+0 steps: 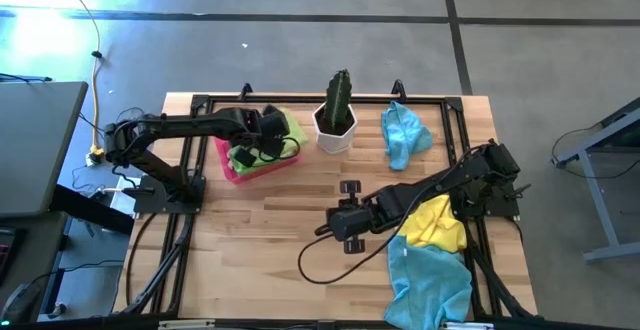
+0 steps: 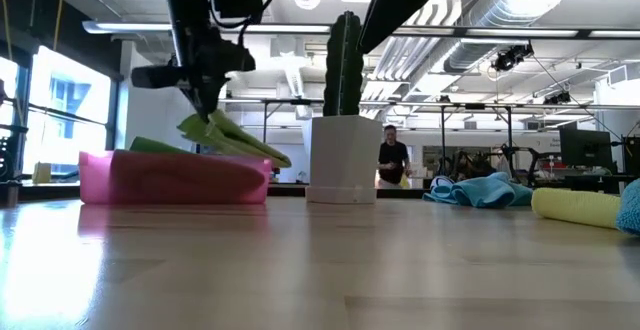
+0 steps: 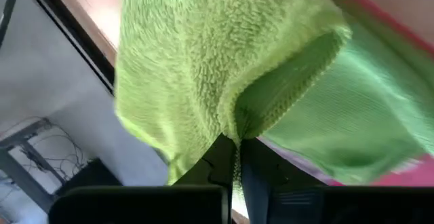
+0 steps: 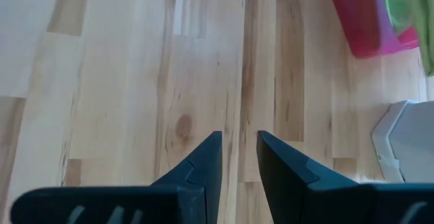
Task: Fold microfiber towels
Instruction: Put the folded light green microfiber cloth into the transparent pink bin
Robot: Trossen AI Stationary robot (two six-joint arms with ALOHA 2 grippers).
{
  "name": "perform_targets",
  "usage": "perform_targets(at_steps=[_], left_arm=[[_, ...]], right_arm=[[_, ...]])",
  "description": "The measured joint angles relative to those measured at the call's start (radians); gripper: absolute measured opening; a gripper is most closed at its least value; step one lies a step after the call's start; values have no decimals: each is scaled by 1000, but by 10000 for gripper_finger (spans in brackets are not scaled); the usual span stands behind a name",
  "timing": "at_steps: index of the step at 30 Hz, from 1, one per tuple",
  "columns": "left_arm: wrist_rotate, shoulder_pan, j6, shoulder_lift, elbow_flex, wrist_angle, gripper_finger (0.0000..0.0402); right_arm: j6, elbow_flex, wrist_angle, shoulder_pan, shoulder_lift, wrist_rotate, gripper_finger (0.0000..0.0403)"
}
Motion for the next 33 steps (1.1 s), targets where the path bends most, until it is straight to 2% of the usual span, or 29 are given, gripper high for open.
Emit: perform_targets(at_steps=[8,15,18,27,33], left_arm=[[52,-21,-118,-8,-5,-166,5],[46,-21,-124,-8,-111,-188,5],[40,-21,-184,-8,-148,-179,12],[8,-21,-423,-8,-166,-142,75],[-112,-37,-579,-8,-166,-109,123]], right_arm=[[1,0,0,0,0,0,87],[18,0,-1,3,0,-7,87],[16,0,-2,3,0,-8,87],[0,0,-2,3,0,-8,87],[0,0,-3,3,0,-17,87]])
